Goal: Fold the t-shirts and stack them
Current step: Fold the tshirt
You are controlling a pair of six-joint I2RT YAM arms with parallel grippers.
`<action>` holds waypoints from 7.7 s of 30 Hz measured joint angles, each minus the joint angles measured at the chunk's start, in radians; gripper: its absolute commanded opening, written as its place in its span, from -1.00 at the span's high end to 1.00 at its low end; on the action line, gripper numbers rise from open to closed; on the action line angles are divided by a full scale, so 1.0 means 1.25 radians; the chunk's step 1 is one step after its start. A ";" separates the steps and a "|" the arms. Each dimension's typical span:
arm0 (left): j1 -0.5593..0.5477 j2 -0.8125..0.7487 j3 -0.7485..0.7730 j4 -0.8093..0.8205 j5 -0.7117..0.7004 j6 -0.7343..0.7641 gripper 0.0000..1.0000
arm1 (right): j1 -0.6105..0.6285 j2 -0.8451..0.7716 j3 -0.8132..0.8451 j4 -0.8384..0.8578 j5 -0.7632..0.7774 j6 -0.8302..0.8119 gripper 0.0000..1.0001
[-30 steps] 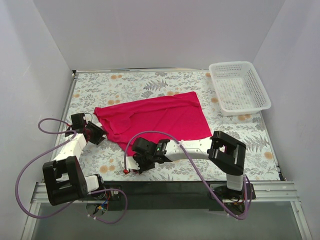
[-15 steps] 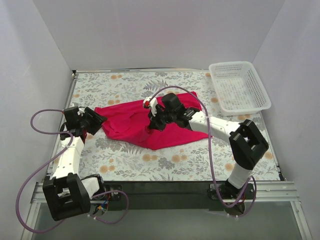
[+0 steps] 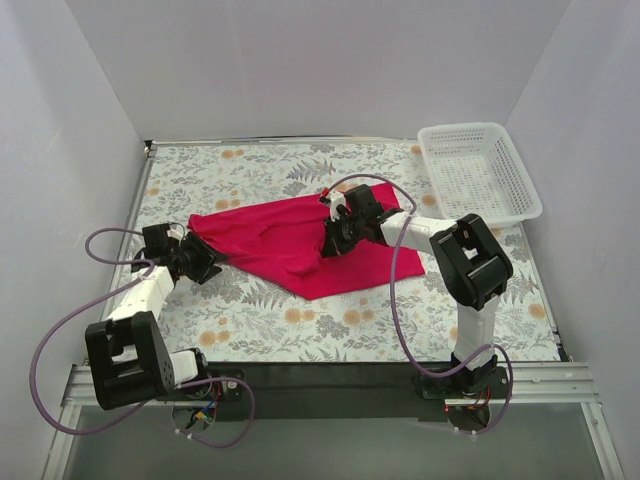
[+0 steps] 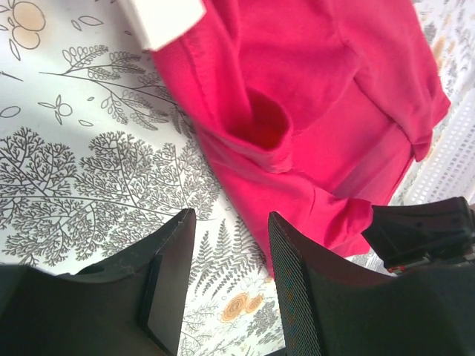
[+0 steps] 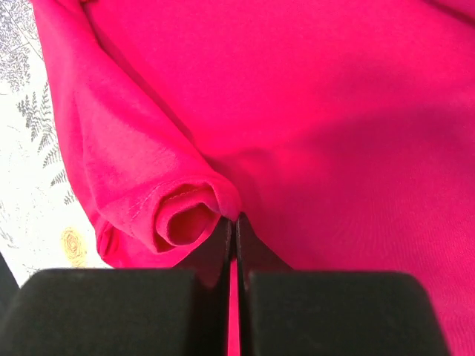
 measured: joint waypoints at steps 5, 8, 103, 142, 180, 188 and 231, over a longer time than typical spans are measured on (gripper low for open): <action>-0.011 0.057 0.007 0.008 -0.018 0.001 0.15 | -0.010 0.000 0.000 0.001 -0.033 0.005 0.97; -0.015 0.071 0.036 0.001 -0.027 0.014 0.15 | -0.006 0.000 0.000 0.001 -0.050 0.005 0.97; 0.053 -0.264 0.114 -0.409 -0.464 -0.163 -0.70 | -0.038 -0.207 -0.052 -0.186 -0.132 -0.430 -0.23; 0.084 0.465 0.374 0.044 -0.173 0.085 0.54 | -0.434 -0.183 -0.167 -0.300 -0.083 -0.415 -0.01; 0.100 0.669 0.677 -0.006 -0.167 0.082 0.83 | -0.501 -0.213 -0.214 -0.258 -0.054 -0.399 -0.02; 0.103 0.685 0.680 -0.016 -0.145 0.087 -0.11 | -0.514 -0.229 -0.166 -0.364 -0.133 -0.512 -0.15; 0.122 0.202 0.075 0.034 -0.045 0.034 -0.09 | -0.346 0.388 0.680 -0.370 0.158 -0.273 0.79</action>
